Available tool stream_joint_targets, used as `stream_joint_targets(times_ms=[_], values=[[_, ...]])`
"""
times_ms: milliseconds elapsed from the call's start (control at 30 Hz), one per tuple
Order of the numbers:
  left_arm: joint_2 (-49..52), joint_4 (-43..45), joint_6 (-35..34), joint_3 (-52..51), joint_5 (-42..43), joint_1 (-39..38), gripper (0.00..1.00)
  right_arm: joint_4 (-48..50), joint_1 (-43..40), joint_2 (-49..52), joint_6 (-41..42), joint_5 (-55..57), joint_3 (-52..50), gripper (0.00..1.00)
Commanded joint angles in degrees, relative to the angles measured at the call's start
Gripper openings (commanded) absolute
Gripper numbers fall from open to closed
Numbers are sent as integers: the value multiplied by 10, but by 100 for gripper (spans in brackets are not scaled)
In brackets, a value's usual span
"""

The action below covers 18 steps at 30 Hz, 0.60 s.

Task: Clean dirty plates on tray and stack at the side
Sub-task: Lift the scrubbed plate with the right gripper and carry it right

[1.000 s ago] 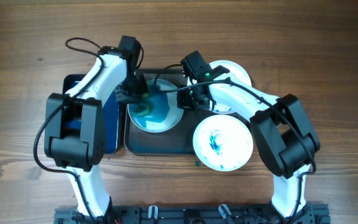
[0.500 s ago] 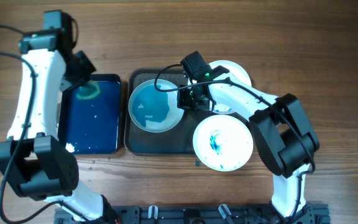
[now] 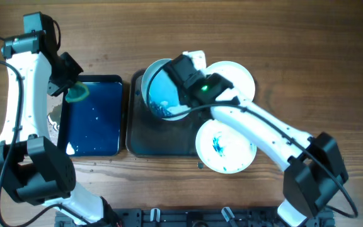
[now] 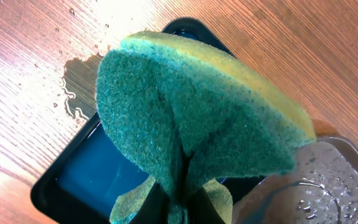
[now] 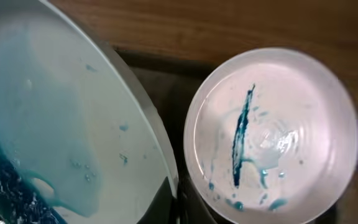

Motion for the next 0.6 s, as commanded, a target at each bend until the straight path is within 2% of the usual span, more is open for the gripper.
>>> stream_joint_targets(times_ms=[0,300,433,567], values=[[-4,2,-5,5,-8,2,4,-21,42,-11,-33,193,9,5],[-4,2,-5,5,-8,2,4,-18,176,-14,-44,566,9,4],[-4,2,-5,5,-8,2,4,26,193,-14,-100,624,9,4],[-4,-4,-5,5,-8,2,4,68,193,-14,-137,613,9,4]])
